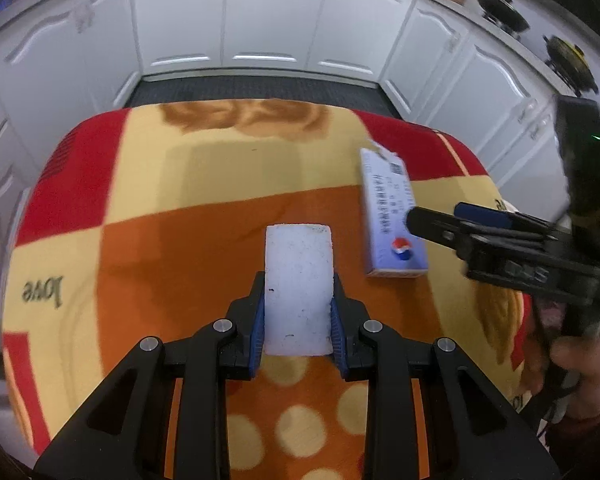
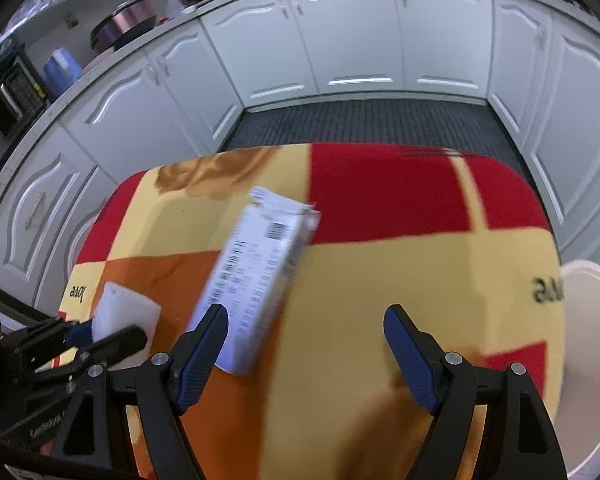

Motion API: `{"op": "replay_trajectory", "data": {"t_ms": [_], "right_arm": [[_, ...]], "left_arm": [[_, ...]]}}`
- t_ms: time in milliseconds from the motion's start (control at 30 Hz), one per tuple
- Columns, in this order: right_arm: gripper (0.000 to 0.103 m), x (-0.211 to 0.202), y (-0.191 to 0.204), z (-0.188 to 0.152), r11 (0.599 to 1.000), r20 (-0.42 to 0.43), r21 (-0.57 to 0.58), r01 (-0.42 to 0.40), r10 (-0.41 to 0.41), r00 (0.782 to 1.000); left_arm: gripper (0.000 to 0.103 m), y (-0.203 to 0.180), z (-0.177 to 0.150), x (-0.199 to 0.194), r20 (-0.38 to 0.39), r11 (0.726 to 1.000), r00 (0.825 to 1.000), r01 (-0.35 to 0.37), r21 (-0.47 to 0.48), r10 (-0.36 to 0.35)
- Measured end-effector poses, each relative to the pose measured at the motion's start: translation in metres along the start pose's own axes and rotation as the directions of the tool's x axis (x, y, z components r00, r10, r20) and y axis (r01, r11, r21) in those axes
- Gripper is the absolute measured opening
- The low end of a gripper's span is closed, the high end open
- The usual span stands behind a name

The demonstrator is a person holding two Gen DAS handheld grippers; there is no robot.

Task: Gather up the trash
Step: 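Grasp the white medicine box with the right tool while the left tool holds the sponge, then carry the sponge and medicine box over the white bucket with both tools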

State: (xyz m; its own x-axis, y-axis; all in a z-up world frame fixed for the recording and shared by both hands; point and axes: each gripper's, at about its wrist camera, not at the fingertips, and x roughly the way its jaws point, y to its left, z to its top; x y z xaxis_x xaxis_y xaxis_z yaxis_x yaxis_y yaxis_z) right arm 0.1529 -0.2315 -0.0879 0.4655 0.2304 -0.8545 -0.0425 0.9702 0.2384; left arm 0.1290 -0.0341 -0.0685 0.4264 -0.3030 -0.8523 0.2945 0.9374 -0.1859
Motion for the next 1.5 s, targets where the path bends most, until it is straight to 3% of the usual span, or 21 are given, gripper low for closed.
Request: {"op": "replay_trajectory", "data": {"t_ms": [233, 300, 333, 367, 600, 933, 1500], "right_arm": [[0.081, 0.04, 0.022, 0.017, 0.999, -0.022, 0.005, 0.034, -0.034, 0.999], [0.072, 0.041, 0.026, 0.016, 0.996, 0.0, -0.032, 0.082, -0.082, 0.997], [0.059, 0.039, 0.026, 0.015, 0.995, 0.005, -0.042, 0.094, -0.093, 0.996], [0.057, 0.036, 0.025, 0.014, 0.995, 0.007, -0.051, 0.089, -0.089, 0.996], [0.054, -0.017, 0.003, -0.016, 0.996, 0.047, -0.08, 0.035, -0.031, 0.998], [0.054, -0.083, -0.033, -0.07, 0.997, 0.116, -0.059, 0.042, -0.035, 0.993], [0.054, -0.151, -0.115, -0.11, 0.988, 0.203, 0.084, 0.126, -0.141, 0.969]], "left_arm": [[0.025, 0.004, -0.012, -0.015, 0.038, 0.999, 0.999, -0.029, -0.034, 0.03], [0.025, 0.001, -0.014, -0.015, 0.039, 0.999, 0.999, -0.026, -0.034, 0.027], [0.025, -0.001, -0.015, -0.016, 0.041, 0.999, 0.999, -0.026, -0.031, 0.027], [0.025, -0.002, -0.016, -0.017, 0.044, 0.999, 0.999, -0.026, -0.029, 0.027], [0.025, -0.022, -0.023, -0.021, 0.054, 1.0, 0.999, 0.011, -0.022, -0.01], [0.025, -0.081, -0.032, -0.023, 0.06, 0.998, 0.997, 0.054, 0.042, -0.056], [0.025, -0.186, -0.029, -0.02, 0.055, 0.975, 0.988, 0.134, 0.18, -0.146]]}}
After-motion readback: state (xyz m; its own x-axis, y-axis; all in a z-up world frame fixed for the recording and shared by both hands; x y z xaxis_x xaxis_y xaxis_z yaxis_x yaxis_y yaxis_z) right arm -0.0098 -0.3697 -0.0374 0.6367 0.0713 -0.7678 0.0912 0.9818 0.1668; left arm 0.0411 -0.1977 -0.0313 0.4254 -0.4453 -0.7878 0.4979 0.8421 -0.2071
